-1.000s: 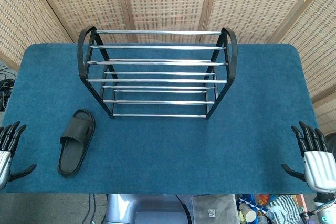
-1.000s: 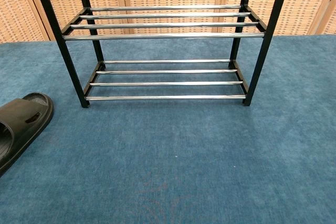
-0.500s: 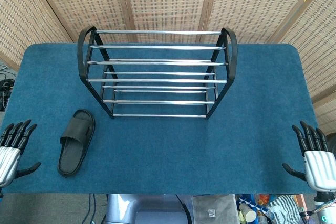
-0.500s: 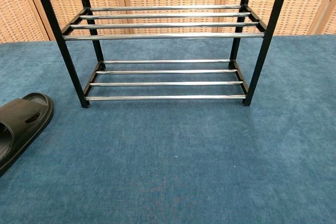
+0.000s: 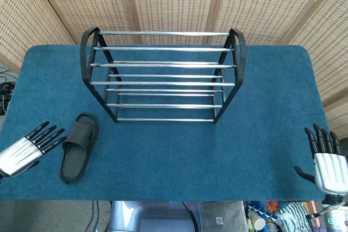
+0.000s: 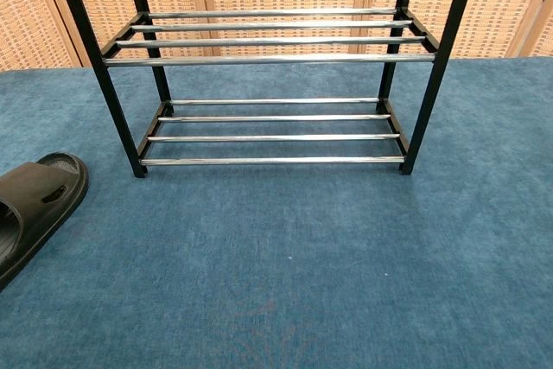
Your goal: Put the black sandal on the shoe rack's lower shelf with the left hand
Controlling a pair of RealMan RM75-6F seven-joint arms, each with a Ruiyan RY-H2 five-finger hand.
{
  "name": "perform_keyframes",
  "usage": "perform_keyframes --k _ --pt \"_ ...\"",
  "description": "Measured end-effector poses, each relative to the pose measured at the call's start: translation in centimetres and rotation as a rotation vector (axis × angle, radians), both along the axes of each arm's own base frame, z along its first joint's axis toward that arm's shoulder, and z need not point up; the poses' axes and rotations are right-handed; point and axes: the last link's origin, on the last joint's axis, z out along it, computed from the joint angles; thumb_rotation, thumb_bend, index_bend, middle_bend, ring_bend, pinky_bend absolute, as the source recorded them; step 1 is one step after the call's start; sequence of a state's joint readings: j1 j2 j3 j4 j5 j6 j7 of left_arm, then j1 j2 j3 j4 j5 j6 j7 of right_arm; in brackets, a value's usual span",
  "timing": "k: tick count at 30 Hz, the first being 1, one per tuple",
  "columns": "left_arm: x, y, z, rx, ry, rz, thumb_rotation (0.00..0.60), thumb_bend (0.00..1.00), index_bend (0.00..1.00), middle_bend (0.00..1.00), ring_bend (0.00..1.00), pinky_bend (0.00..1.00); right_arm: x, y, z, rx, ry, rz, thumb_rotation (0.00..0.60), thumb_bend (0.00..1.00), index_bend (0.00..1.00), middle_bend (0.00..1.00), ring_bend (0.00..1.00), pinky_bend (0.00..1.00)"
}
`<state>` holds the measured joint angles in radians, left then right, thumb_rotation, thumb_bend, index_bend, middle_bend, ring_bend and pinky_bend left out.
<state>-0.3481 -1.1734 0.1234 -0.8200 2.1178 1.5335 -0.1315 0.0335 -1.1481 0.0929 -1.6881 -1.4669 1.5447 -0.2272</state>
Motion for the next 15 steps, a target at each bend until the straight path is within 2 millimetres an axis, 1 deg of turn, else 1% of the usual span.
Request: perform_keyframes --k 6,8,13,15 --pt "-1.0 0.9 -1.7 -0.143 0.103 -0.123 0.600 0.10 0.00 0.00 0.00 0.00 -0.1 -0.1 -0.1 -0.004 0.006 -0.006 0.600 0.00 0.00 0.00 0.00 0.00" --pt "-1.2 1.0 -2.6 -0.185 0.132 -0.166 0.600 0.10 0.00 0.00 0.00 0.00 -0.1 0.0 -0.1 -0.002 0.006 -0.007 0.600 0.00 0.00 0.00 0.00 0.00" --pt "-1.0 1.4 -5.4 -0.284 0.179 -0.248 0.600 0.10 0.00 0.00 0.00 0.00 -0.1 0.0 -0.1 0.000 0.003 -0.007 0.600 0.00 0.00 0.00 0.00 0.00" --pt "-0.8 1.6 -6.1 -0.307 0.190 -0.266 0.600 0.10 0.00 0.00 0.00 0.00 -0.2 0.0 -0.1 -0.001 0.001 -0.009 0.600 0.00 0.00 0.00 0.00 0.00"
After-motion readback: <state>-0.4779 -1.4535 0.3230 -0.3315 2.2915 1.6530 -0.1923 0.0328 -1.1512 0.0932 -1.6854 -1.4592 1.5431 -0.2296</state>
